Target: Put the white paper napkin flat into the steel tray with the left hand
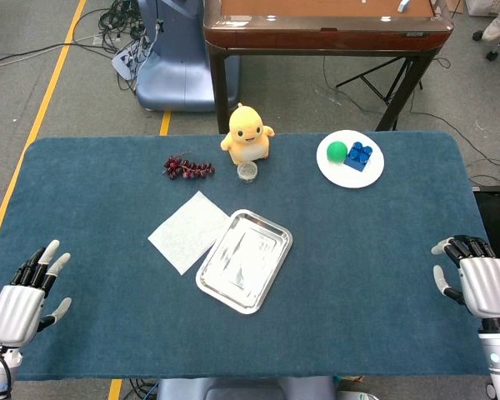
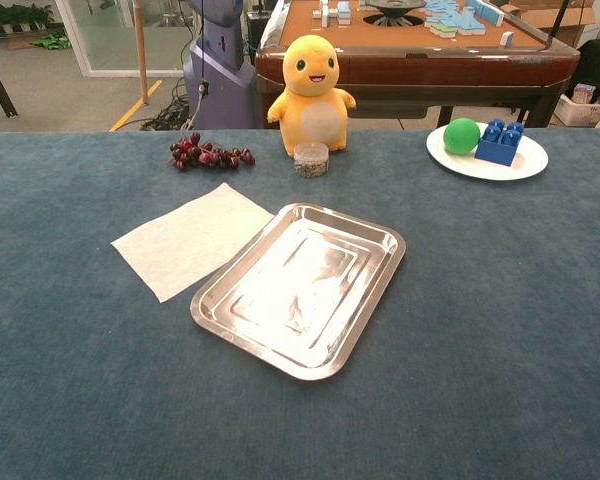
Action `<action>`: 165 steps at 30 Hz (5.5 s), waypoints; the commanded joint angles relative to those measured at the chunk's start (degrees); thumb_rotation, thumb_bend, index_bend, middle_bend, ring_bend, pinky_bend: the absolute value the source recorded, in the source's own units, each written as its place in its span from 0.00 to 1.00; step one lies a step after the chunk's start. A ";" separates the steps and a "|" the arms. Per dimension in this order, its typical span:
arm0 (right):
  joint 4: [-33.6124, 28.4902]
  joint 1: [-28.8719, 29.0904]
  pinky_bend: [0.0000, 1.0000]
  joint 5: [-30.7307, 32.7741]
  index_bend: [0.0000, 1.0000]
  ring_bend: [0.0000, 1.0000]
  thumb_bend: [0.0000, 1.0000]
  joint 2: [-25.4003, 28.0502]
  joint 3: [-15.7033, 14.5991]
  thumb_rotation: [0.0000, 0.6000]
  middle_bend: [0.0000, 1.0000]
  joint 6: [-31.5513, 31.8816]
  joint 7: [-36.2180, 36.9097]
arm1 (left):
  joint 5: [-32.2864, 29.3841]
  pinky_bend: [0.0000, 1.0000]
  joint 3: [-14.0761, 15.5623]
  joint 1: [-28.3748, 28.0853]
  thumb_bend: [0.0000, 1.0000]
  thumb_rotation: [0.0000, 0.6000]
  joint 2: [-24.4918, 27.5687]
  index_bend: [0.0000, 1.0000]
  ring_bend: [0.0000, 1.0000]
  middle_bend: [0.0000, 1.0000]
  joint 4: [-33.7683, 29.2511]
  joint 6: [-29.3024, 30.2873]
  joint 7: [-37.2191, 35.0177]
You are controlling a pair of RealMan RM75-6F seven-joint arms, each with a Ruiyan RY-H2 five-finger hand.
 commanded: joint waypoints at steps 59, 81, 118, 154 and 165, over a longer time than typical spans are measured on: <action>-0.23 -1.04 0.20 -0.25 0.41 0.22 0.45 1.71 0.43 1.00 0.37 1.95 4.00 | 2.88 0.16 -3.54 -23.96 0.13 1.00 -11.49 0.31 0.00 0.00 6.17 -26.69 6.85; -0.22 -1.43 0.20 -0.65 0.41 0.22 0.46 2.34 0.53 1.00 0.37 2.74 5.49 | -2.74 0.16 -4.77 -27.51 0.13 1.00 -19.01 0.35 0.00 0.00 13.43 -29.99 11.78; -0.28 -1.36 0.20 -0.82 0.41 0.22 0.46 2.41 0.51 1.00 0.37 2.61 5.53 | -7.22 0.16 -3.74 -30.46 0.13 1.00 -23.15 0.36 0.00 0.00 21.24 -33.23 11.04; -0.33 -1.45 0.20 -0.61 0.41 0.22 0.46 2.80 0.71 1.00 0.37 2.72 6.46 | -8.64 0.16 -2.78 -31.39 0.13 1.00 -24.93 0.38 0.00 0.00 22.89 -34.82 9.51; -0.29 -1.46 0.20 -0.66 0.41 0.22 0.46 2.88 0.73 1.00 0.37 2.78 6.61 | -9.18 0.16 -2.73 -31.55 0.13 1.00 -24.93 0.42 0.00 0.00 22.21 -35.35 9.09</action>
